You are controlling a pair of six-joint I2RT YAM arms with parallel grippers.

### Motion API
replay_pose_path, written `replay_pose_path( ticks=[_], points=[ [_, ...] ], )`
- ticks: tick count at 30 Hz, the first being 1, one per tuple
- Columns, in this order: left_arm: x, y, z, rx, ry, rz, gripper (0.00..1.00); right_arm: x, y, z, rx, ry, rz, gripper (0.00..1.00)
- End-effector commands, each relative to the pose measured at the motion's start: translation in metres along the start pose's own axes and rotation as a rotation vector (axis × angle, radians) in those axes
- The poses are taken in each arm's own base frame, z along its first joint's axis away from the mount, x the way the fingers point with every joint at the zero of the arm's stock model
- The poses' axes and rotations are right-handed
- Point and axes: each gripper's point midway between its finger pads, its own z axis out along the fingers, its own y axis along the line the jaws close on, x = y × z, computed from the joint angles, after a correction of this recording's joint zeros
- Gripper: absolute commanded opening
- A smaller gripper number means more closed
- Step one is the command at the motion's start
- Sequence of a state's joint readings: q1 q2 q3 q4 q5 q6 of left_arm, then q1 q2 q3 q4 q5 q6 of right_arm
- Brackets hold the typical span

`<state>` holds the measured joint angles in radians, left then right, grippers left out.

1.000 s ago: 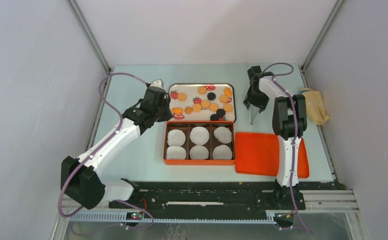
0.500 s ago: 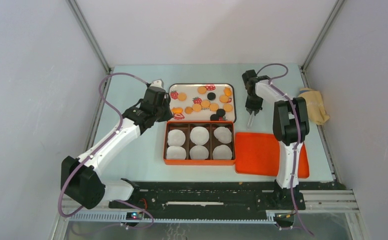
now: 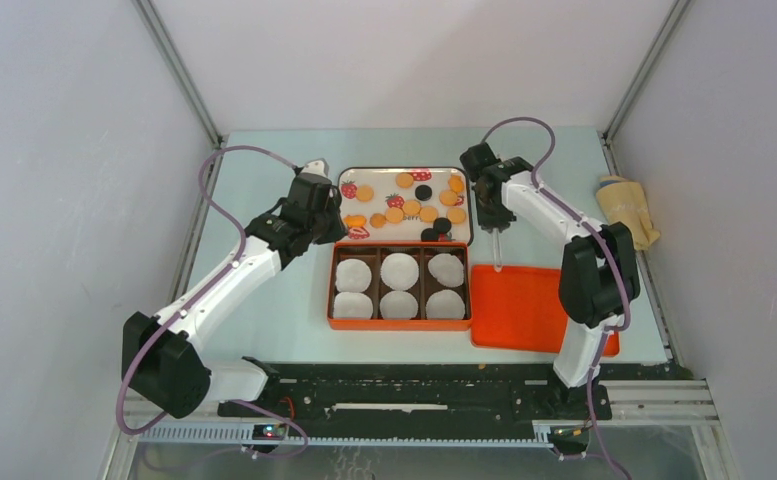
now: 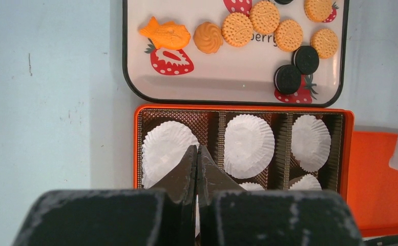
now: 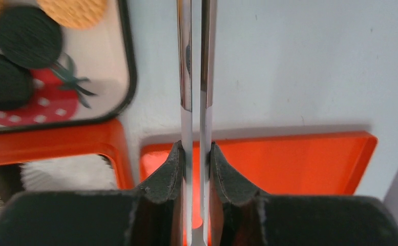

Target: Pack the cookies

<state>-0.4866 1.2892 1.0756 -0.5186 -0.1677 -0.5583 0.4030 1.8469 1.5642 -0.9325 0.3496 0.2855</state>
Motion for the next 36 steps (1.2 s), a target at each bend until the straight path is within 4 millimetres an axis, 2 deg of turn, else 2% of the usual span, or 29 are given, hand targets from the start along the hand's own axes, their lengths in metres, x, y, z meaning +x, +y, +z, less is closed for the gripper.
replay_pose_path(
  ticks=[1, 6, 14, 16, 17, 21, 26, 33, 36],
  points=[
    [-0.005, -0.01, -0.002, 0.037, -0.011, -0.006, 0.01, 0.033, -0.025, -0.008, 0.085, 0.074, -0.09, 0.16],
    [-0.003, -0.013, 0.001, 0.049, 0.0, -0.009, 0.01, 0.07, -0.028, 0.011, 0.091, 0.163, -0.087, 0.18],
    [-0.001, -0.014, 0.0, 0.053, 0.001, -0.012, 0.01, 0.104, -0.016, 0.033, 0.039, 0.252, 0.016, 0.21],
    [-0.001, -0.013, 0.0, 0.051, 0.0, -0.01, 0.01, 0.112, -0.012, 0.035, 0.027, 0.267, 0.034, 0.23],
    [0.0, -0.013, 0.0, 0.051, 0.003, -0.008, 0.01, 0.116, -0.011, 0.036, 0.025, 0.273, 0.042, 0.27],
    [0.002, -0.014, 0.002, 0.056, 0.012, -0.008, 0.01, 0.119, -0.009, 0.038, 0.035, 0.274, 0.05, 0.35],
    [0.003, -0.015, 0.004, 0.061, 0.016, -0.007, 0.01, 0.115, -0.008, 0.036, 0.031, 0.256, 0.074, 0.58],
    [0.007, -0.017, 0.006, 0.07, 0.029, -0.007, 0.01, 0.12, -0.004, 0.046, 0.029, 0.284, 0.078, 0.59],
    [0.008, -0.017, 0.007, 0.071, 0.033, -0.007, 0.01, 0.121, -0.006, 0.048, 0.056, 0.28, 0.084, 0.55]
  ],
)
